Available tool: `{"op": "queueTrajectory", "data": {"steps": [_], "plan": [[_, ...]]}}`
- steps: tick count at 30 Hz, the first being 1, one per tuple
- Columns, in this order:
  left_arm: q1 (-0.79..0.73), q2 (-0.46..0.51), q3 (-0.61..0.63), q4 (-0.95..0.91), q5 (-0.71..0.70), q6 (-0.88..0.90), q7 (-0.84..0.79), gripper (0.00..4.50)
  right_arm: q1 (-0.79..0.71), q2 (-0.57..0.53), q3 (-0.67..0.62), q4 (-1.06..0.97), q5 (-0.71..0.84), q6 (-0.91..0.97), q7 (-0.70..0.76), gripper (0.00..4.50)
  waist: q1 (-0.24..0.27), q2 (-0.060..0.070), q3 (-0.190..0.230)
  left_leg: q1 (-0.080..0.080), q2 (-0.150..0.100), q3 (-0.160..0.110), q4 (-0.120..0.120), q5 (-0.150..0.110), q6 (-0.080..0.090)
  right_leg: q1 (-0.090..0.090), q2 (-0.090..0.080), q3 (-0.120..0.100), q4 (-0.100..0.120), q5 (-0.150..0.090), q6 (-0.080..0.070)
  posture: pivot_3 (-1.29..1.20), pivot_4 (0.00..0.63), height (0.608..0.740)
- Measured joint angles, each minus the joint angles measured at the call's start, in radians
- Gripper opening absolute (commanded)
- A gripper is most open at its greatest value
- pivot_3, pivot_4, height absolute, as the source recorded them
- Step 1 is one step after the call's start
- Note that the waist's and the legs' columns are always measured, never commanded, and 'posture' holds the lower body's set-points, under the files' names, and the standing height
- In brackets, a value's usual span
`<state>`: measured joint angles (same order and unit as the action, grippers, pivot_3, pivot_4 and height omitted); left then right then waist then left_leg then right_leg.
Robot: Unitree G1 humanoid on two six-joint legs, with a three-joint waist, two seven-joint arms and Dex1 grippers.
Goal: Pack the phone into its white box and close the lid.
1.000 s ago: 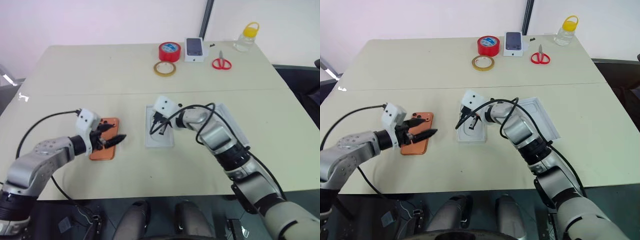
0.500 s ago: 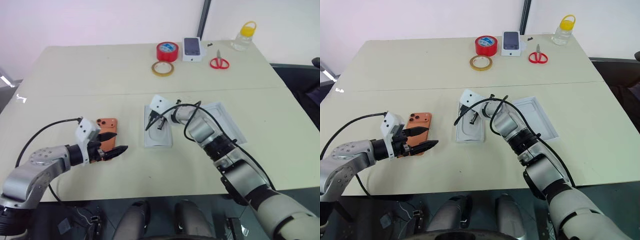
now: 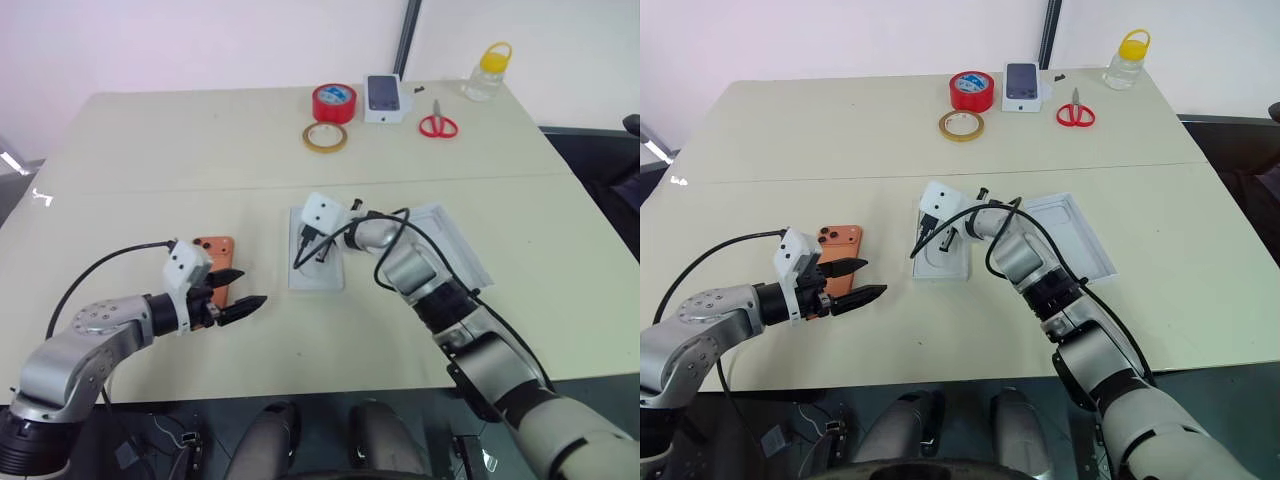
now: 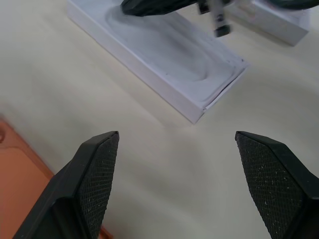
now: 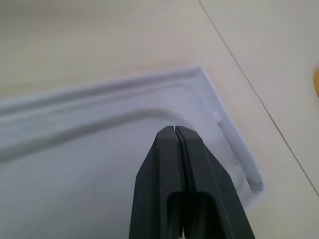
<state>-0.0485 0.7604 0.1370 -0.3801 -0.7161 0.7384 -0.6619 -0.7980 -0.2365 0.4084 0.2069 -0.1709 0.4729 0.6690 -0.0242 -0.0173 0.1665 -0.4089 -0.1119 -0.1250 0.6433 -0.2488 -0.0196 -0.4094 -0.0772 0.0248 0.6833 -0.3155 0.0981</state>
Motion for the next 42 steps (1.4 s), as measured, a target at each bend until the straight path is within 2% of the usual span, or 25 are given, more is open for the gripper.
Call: {"op": "queueTrajectory", "data": {"steps": [2, 7, 11, 14, 20, 24, 35, 42], "plan": [[-0.023, -0.026, 0.063, 0.042, -0.035, 0.056, 0.055, 4.48, 0.003, 0.010, -0.024, -0.078, 0.043, 0.057, 0.034, 0.00, 0.000, 0.000, 0.000, 0.000, 0.000, -0.001, 0.000, 0.000, 0.000, 0.000, 0.000, 0.000, 0.000, 0.000, 0.000, 0.00, 0.150, 0.740], [-0.099, -0.088, 0.234, 0.175, -0.058, 0.191, 0.276, 4.48, 0.009, 0.049, 0.018, -0.195, 0.075, 0.197, 0.064, 0.00, 0.000, 0.000, 0.000, 0.000, 0.000, -0.001, 0.001, 0.000, 0.000, 0.000, 0.001, -0.001, 0.001, 0.000, 0.000, 0.00, 0.150, 0.740], [-0.159, -0.094, 0.281, 0.239, -0.060, 0.360, 0.408, 4.48, 0.012, 0.103, 0.128, -0.196, 0.067, 0.255, 0.072, 0.00, 0.001, 0.000, 0.000, 0.000, 0.000, -0.001, 0.001, 0.000, 0.000, 0.000, 0.000, -0.001, 0.001, 0.000, 0.000, 0.00, 0.150, 0.740], [-0.215, -0.092, 0.294, 0.252, -0.071, 0.486, 0.450, 4.48, -0.004, 0.133, 0.191, -0.142, 0.055, 0.265, 0.074, 0.00, 0.002, -0.001, 0.000, 0.001, 0.000, -0.001, 0.002, 0.000, 0.000, -0.002, 0.000, -0.001, 0.001, 0.000, 0.000, 0.00, 0.150, 0.740], [-0.262, -0.095, 0.324, 0.228, -0.107, 0.661, 0.446, 4.48, -0.035, 0.156, 0.260, -0.035, 0.020, 0.244, 0.086, 0.00, 0.001, 0.000, -0.001, 0.001, 0.000, -0.001, 0.002, 0.000, 0.000, -0.002, 0.000, -0.001, 0.001, 0.000, 0.000, 0.00, 0.150, 0.740], [-0.261, -0.150, 0.331, 0.162, -0.135, 0.729, 0.439, 4.48, -0.050, 0.178, 0.283, 0.006, 0.006, 0.208, 0.094, 0.00, 0.001, 0.000, -0.001, 0.001, 0.000, -0.001, 0.002, 0.000, 0.000, -0.002, 0.000, -0.001, 0.001, 0.000, 0.000, 0.00, 0.150, 0.740], [-0.262, -0.290, 0.415, 0.092, -0.144, 0.818, 0.440, 4.48, -0.066, 0.189, 0.283, 0.055, -0.011, 0.174, 0.109, 0.00, 0.008, 0.001, -0.003, 0.002, -0.002, -0.003, 0.002, 0.000, 0.000, 0.000, -0.001, -0.002, 0.000, 0.000, 0.000, 0.00, 0.150, 0.740], [-0.264, -0.323, 0.443, 0.104, -0.175, 0.827, 0.448, 4.48, -0.070, 0.184, 0.267, 0.072, -0.015, 0.162, 0.110, 0.00, 0.007, 0.001, -0.003, 0.002, -0.002, -0.003, 0.002, 0.000, 0.000, 0.000, -0.001, -0.003, 0.000, 0.000, 0.000, 0.00, 0.150, 0.740]]}}
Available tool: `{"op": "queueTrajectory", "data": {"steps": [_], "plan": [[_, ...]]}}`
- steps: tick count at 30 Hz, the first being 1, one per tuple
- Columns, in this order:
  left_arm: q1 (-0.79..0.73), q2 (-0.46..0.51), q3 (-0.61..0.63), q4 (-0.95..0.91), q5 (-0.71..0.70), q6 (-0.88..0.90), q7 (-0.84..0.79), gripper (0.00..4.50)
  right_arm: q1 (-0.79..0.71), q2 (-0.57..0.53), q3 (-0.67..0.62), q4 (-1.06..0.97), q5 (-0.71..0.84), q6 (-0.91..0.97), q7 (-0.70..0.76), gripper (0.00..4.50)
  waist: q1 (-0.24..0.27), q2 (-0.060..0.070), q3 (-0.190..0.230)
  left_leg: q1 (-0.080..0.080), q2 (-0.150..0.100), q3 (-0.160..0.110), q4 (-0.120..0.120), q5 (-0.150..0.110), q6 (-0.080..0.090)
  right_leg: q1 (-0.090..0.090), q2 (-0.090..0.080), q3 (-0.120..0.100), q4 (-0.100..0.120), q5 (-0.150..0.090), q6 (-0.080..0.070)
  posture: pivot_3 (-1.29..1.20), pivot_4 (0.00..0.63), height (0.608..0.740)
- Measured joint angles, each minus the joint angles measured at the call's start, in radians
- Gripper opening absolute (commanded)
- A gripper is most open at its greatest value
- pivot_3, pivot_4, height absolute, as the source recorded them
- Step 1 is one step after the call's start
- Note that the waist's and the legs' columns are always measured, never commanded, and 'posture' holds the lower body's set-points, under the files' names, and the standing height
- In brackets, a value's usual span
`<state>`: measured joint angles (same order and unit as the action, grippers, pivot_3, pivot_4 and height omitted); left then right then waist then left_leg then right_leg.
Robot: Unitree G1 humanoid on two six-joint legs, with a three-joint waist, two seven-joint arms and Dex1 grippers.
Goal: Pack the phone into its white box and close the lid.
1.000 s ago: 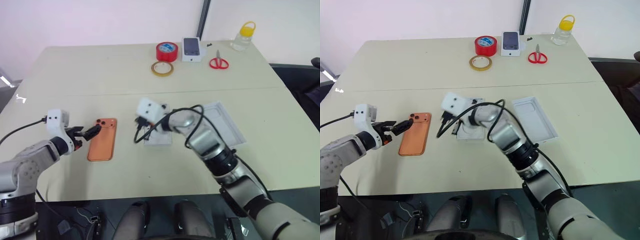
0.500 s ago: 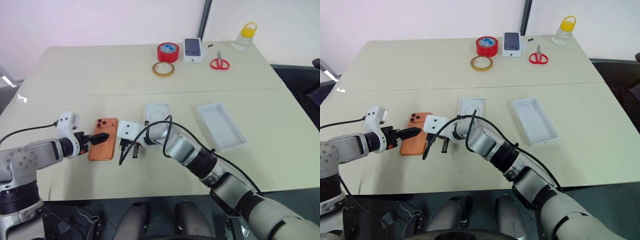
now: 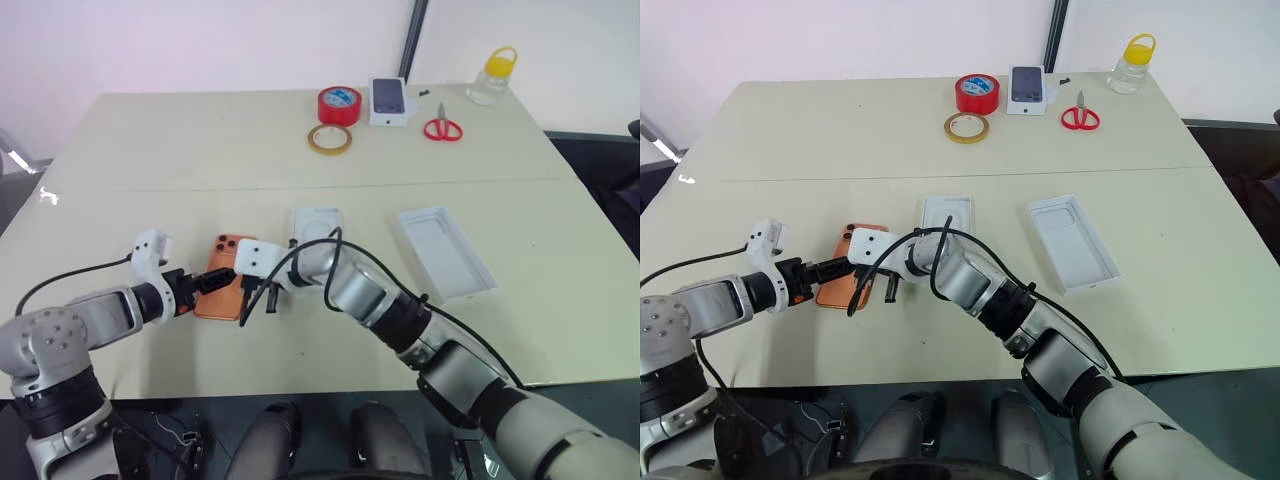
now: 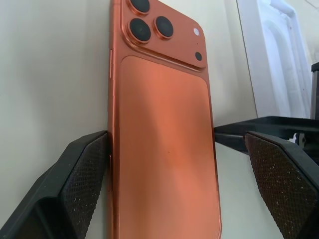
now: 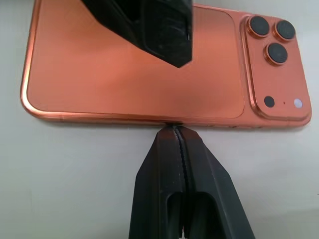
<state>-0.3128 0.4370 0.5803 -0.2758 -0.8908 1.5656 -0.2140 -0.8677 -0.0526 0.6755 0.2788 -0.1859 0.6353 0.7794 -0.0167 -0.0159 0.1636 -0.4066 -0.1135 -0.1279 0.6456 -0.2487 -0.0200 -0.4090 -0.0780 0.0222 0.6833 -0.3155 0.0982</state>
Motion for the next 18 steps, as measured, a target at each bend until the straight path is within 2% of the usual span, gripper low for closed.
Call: {"op": "queueTrajectory", "data": {"steps": [18], "plan": [[-0.042, -0.079, 0.119, 0.111, -0.185, 0.040, 0.132, 4.48, 0.004, 0.001, -0.010, -0.002, -0.010, 0.003, -0.004, 0.00, -0.003, 0.000, 0.000, 0.000, 0.000, 0.000, 0.000, 0.000, 0.000, 0.000, 0.000, 0.000, 0.000, 0.000, 0.000, 0.00, 0.150, 0.740]]}}
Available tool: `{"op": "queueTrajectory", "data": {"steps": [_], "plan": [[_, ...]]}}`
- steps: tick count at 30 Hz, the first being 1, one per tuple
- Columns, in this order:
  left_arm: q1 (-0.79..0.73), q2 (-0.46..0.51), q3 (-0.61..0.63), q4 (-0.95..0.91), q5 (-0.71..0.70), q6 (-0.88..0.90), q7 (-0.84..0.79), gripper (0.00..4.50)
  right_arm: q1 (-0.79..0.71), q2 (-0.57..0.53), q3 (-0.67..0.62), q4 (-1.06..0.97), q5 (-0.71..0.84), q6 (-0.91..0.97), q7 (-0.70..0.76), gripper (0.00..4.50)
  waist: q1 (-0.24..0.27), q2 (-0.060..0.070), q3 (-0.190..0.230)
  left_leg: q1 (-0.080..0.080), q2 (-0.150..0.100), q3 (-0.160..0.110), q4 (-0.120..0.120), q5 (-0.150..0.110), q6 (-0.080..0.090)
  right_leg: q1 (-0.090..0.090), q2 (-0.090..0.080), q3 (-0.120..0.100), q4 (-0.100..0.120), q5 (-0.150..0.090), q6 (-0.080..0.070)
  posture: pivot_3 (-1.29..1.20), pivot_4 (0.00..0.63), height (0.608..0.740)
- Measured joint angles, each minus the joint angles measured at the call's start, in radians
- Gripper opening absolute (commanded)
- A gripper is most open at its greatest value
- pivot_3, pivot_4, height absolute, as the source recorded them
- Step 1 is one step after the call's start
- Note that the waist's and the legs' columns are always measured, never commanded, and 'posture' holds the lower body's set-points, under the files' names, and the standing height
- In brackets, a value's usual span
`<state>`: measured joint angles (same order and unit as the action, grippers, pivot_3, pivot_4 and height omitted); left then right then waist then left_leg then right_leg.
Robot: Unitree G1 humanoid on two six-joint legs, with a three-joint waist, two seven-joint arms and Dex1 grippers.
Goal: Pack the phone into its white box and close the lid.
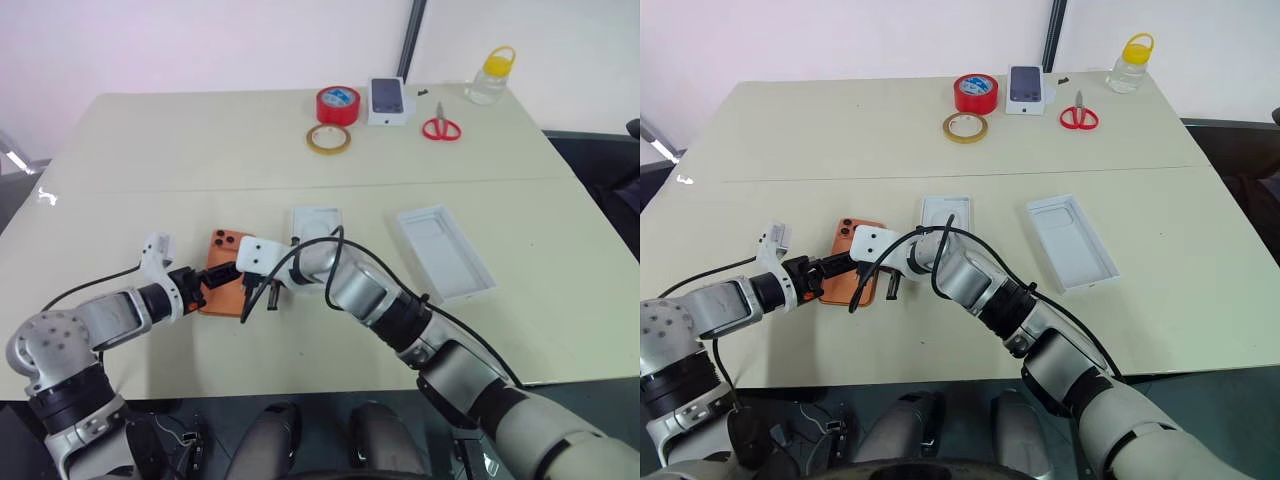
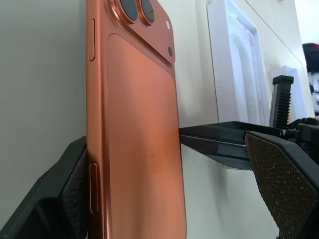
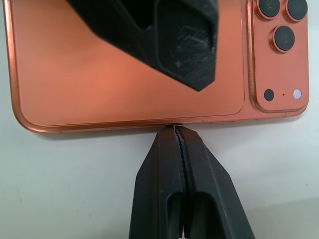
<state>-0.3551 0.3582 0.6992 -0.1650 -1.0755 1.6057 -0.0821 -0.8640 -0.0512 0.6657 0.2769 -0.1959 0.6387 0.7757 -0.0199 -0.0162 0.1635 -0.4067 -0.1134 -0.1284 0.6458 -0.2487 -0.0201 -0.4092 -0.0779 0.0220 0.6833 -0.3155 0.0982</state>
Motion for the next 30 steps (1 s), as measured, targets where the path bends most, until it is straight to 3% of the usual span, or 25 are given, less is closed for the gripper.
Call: {"op": "queueTrajectory", "data": {"steps": [3, 6, 9, 22, 25, 28, 30], "plan": [[-0.004, -0.025, 0.035, 0.024, -0.037, 0.000, 0.036, 4.48, 0.002, 0.000, 0.000, -0.003, 0.000, 0.003, -0.001, 0.00, 0.000, 0.000, 0.000, 0.000, 0.000, 0.000, 0.000, 0.000, 0.000, 0.000, 0.000, 0.000, 0.000, 0.000, 0.000, 0.00, 0.150, 0.740], [0.000, -0.036, 0.051, 0.034, -0.064, 0.000, 0.071, 3.70, 0.005, 0.000, 0.000, -0.009, 0.000, 0.008, -0.001, 0.00, 0.000, 0.000, 0.000, 0.000, 0.000, 0.000, 0.000, 0.000, 0.000, 0.000, 0.000, 0.000, 0.000, 0.000, 0.000, 0.00, 0.150, 0.740], [0.012, -0.047, 0.060, 0.045, -0.085, 0.001, 0.103, 2.33, 0.009, -0.004, -0.001, -0.017, 0.000, 0.011, -0.001, 0.00, 0.000, 0.000, 0.000, 0.000, 0.000, 0.000, 0.000, 0.000, 0.000, 0.000, 0.000, 0.000, 0.000, 0.000, 0.000, 0.00, 0.150, 0.740], [0.018, -0.086, 0.066, 0.048, -0.141, 0.000, 0.174, 2.33, 0.011, -0.035, -0.024, -0.061, -0.001, 0.025, 0.001, 0.00, 0.001, -0.001, 0.000, -0.001, 0.000, 0.000, 0.000, 0.000, 0.000, 0.000, 0.000, 0.000, 0.000, 0.000, 0.000, 0.00, 0.150, 0.740], [0.029, -0.102, 0.075, 0.053, -0.172, 0.000, 0.200, 1.41, 0.011, -0.061, -0.043, -0.104, 0.003, 0.037, 0.009, 0.00, 0.001, -0.001, 0.000, -0.001, 0.000, 0.000, 0.000, 0.000, 0.000, 0.000, 0.000, 0.000, 0.000, 0.000, 0.000, 0.00, 0.150, 0.740], [0.035, -0.111, 0.081, 0.063, -0.234, -0.003, 0.208, 0.09, 0.011, -0.090, -0.060, -0.140, 0.004, 0.054, 0.014, 0.00, 0.000, -0.001, 0.000, -0.001, 0.000, 0.000, 0.000, 0.000, 0.000, 0.000, 0.000, 0.000, 0.000, 0.000, 0.000, 0.00, 0.150, 0.740], [0.036, -0.105, 0.071, 0.061, -0.258, -0.008, 0.231, 0.09, 0.011, -0.099, -0.067, -0.166, 0.005, 0.064, 0.016, 0.00, -0.005, -0.001, 0.000, -0.001, 0.000, 0.000, 0.000, 0.000, 0.000, 0.001, 0.000, 0.001, 0.001, 0.000, 0.000, 0.00, 0.150, 0.740]]}}
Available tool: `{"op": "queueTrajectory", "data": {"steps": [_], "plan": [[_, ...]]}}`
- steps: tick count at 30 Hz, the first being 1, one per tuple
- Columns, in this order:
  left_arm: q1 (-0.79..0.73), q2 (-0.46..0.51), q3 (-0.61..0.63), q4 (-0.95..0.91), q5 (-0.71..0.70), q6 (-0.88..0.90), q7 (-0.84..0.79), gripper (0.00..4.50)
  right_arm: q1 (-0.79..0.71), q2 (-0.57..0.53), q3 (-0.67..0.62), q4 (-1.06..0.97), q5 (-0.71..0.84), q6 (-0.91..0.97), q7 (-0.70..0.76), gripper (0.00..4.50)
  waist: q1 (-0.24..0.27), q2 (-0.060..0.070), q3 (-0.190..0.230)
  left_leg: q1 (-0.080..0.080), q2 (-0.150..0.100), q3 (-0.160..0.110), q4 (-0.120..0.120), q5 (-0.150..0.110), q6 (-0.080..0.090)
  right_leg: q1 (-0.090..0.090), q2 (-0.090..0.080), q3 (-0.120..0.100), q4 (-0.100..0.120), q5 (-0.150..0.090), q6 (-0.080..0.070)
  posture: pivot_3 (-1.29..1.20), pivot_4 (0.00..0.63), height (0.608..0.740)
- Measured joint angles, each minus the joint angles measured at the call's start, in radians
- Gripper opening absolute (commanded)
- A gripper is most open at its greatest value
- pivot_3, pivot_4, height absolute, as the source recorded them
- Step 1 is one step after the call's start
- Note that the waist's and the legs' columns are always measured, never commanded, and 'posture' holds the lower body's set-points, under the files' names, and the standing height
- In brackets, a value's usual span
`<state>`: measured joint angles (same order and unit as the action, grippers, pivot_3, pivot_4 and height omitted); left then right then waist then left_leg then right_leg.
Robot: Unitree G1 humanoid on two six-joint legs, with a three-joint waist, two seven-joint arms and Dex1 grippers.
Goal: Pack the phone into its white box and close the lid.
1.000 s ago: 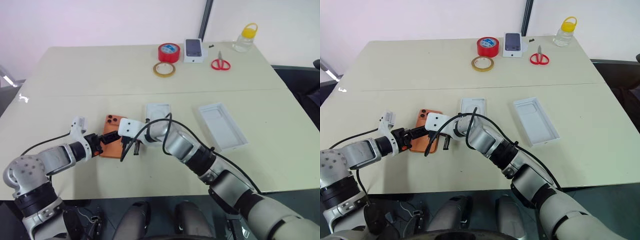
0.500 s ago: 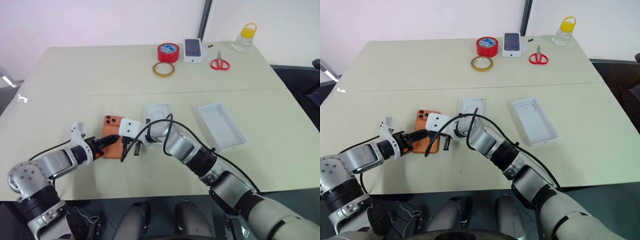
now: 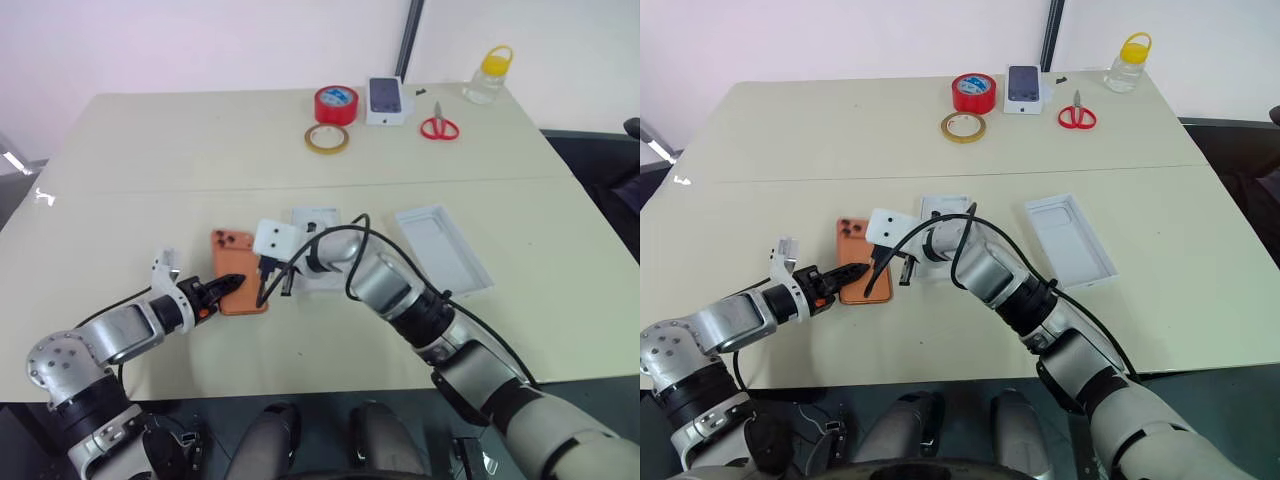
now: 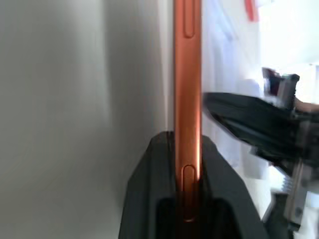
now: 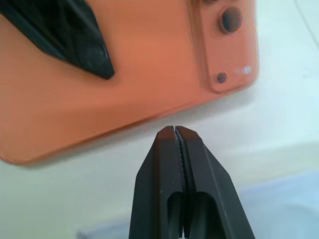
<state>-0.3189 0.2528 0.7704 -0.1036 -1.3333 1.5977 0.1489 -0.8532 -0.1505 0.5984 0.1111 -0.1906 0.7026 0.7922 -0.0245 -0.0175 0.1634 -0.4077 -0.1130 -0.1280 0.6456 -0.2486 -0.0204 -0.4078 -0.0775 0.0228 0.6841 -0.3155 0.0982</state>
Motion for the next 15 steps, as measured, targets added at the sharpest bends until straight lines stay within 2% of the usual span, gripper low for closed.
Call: {"op": "queueTrajectory", "data": {"steps": [5, 8, 15], "plan": [[0.025, 0.005, -0.025, 0.020, -0.109, -0.061, 0.090, 0.09, 0.000, -0.039, -0.040, -0.067, 0.008, 0.034, 0.003, 0.00, 0.004, 0.000, 0.000, 0.000, 0.000, 0.000, 0.000, 0.000, 0.000, 0.000, 0.000, 0.000, 0.000, 0.000, 0.000, 0.00, 0.150, 0.740], [0.034, 0.014, -0.079, 0.031, -0.227, -0.151, 0.181, 0.09, 0.001, -0.082, -0.071, -0.113, 0.018, 0.058, 0.011, 0.00, 0.009, -0.001, 0.001, -0.001, 0.000, 0.000, 0.001, 0.000, 0.000, 0.000, 0.000, 0.000, 0.000, 0.000, 0.000, 0.00, 0.150, 0.740], [-0.076, 0.093, -0.259, 0.069, -0.448, -0.376, 0.343, 0.09, 0.051, -0.270, -0.209, -0.295, 0.098, 0.073, 0.080, 0.00, 0.016, -0.003, 0.001, -0.002, -0.001, 0.000, 0.001, 0.000, 0.000, 0.001, -0.001, -0.001, -0.002, 0.000, 0.000, 0.00, 0.150, 0.740]]}}
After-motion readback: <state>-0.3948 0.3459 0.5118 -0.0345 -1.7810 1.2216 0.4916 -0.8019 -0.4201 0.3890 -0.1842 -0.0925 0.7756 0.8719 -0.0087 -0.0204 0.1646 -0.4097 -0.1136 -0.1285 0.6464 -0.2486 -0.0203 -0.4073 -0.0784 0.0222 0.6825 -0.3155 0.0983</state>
